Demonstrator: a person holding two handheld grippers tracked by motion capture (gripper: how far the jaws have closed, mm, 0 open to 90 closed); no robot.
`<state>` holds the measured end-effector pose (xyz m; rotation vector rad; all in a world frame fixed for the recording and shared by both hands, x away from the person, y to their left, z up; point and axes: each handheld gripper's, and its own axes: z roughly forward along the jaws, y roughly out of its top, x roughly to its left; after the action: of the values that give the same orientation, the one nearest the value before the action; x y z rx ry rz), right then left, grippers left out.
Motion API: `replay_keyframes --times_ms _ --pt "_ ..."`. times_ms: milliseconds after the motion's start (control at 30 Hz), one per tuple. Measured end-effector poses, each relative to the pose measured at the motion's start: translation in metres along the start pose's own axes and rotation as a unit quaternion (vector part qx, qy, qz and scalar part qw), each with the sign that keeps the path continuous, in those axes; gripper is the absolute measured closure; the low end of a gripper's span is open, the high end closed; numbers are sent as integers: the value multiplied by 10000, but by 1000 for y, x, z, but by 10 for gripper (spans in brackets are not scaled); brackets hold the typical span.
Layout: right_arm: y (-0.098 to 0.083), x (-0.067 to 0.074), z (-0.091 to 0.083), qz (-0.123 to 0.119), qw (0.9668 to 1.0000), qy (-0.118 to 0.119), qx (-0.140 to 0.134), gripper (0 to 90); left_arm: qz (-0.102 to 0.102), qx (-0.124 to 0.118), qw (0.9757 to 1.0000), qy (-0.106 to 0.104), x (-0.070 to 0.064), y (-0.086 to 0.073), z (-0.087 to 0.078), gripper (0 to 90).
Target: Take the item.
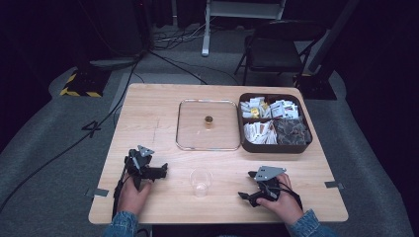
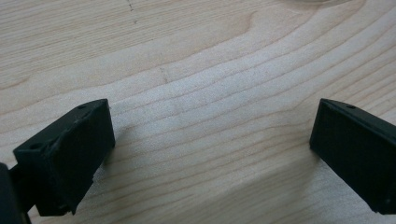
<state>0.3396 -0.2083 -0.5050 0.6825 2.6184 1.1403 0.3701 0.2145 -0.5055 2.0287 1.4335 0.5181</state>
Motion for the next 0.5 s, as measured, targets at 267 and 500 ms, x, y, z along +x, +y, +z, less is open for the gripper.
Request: replay_keyframes --times_ms 267,500 --pt "0 0 0 -15 10000 26 -12 155 11 2 10000 6 0 0 0 2" --pt "-1 0 -1 -63 9999 78 -58 195 -2 -1 10000 -1 0 0 0 2"
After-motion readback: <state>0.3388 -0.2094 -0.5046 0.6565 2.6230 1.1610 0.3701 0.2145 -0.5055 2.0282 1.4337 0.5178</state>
